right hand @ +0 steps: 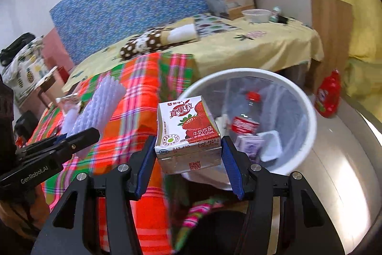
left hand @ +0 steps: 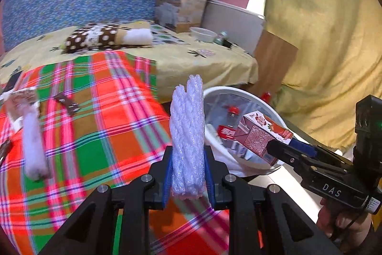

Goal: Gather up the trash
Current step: 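Carry foam net and strawberry carton over the bin and open both grippers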

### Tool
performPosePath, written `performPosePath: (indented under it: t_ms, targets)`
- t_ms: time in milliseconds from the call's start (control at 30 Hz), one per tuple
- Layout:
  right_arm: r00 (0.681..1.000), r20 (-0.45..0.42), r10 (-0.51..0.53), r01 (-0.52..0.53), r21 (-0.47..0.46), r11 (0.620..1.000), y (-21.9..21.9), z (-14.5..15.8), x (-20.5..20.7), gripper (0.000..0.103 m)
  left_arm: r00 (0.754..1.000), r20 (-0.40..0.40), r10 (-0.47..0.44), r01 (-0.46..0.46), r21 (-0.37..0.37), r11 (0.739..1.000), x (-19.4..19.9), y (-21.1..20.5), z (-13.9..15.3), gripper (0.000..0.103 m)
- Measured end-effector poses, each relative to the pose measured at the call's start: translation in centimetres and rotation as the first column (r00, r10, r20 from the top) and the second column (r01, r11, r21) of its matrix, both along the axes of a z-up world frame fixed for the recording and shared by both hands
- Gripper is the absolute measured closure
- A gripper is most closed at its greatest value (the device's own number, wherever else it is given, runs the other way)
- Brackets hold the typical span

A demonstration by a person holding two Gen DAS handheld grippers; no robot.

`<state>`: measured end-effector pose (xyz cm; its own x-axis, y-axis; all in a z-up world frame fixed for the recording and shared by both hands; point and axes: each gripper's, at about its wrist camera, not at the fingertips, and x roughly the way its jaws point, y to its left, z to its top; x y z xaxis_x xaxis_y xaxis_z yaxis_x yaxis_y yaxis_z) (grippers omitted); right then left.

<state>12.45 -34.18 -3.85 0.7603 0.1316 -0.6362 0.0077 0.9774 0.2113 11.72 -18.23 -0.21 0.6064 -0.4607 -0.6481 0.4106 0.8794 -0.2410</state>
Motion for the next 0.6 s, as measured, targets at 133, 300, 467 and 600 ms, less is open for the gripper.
performPosePath:
  t_ms: [133, 300, 467, 600]
  targets:
    - [0.999, -0.016, -0.040, 0.040, 0.001, 0.999, -1.5, -0.4, -0.1, 0.047, 0.999, -0.016, -0.045, 0.045, 0.009, 0.999, 0.5, -2.4, -0.6, 0.079]
    - [0.997, -0.037, -0.069, 0.069, 0.003, 0.998, -2.6, -1.0, -0.1, 0.047, 0.996, -0.035, -0.087, 0.088, 0.017, 0.996, 1.3, -4.6, -1.4, 0.079]
    - [0.994, -0.054, -0.094, 0.095, 0.004, 0.996, -3.9, -1.5, 0.2, 0.047, 0.991, -0.049, -0.127, 0.128, 0.027, 0.991, 2.0, -6.7, -2.1, 0.079]
    - [0.992, -0.069, -0.109, 0.109, 0.001, 0.994, -4.6, -1.8, 0.2, 0.047, 0.987, -0.069, -0.146, 0.149, 0.032, 0.988, 2.5, -8.0, -2.9, 0.079]
